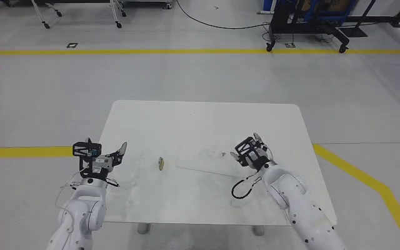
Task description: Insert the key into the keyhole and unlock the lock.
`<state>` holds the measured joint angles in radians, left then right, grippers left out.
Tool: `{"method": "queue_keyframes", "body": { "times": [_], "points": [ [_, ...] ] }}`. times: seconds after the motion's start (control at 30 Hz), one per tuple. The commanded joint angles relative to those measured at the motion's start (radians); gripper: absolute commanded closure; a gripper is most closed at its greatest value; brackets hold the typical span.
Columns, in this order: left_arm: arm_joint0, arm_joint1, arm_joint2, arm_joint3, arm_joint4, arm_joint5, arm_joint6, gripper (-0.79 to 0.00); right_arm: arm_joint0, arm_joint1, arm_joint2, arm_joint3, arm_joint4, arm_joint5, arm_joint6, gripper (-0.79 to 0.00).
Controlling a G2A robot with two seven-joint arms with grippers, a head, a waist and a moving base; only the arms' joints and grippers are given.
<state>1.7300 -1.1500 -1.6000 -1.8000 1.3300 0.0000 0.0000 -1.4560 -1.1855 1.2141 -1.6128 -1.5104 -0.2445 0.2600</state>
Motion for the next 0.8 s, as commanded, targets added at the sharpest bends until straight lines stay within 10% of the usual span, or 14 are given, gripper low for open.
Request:
{"method": "queue_keyframes", "body": {
  "times": [0.0, 0.17, 0.53, 0.77],
  "points": [
    [0.000, 0.000, 0.000, 0.000, 0.000, 0.000, 0.000, -0.785, 0.078, -0.003, -0.031, 0.087, 0.042, -0.147, 0.006, -0.785],
    [0.000, 0.000, 0.000, 0.000, 0.000, 0.000, 0.000, -0.785, 0.199, -0.018, -0.095, 0.232, 0.070, -0.248, 0.033, -0.714],
    [0.000, 0.000, 0.000, 0.000, 0.000, 0.000, 0.000, -0.785, 0.273, -0.027, -0.143, 0.338, 0.093, -0.341, 0.019, 0.000],
    [0.000, 0.000, 0.000, 0.000, 0.000, 0.000, 0.000, -0.785, 0.299, -0.023, -0.144, 0.346, 0.110, -0.422, 0.062, 0.000]
  ]
}}
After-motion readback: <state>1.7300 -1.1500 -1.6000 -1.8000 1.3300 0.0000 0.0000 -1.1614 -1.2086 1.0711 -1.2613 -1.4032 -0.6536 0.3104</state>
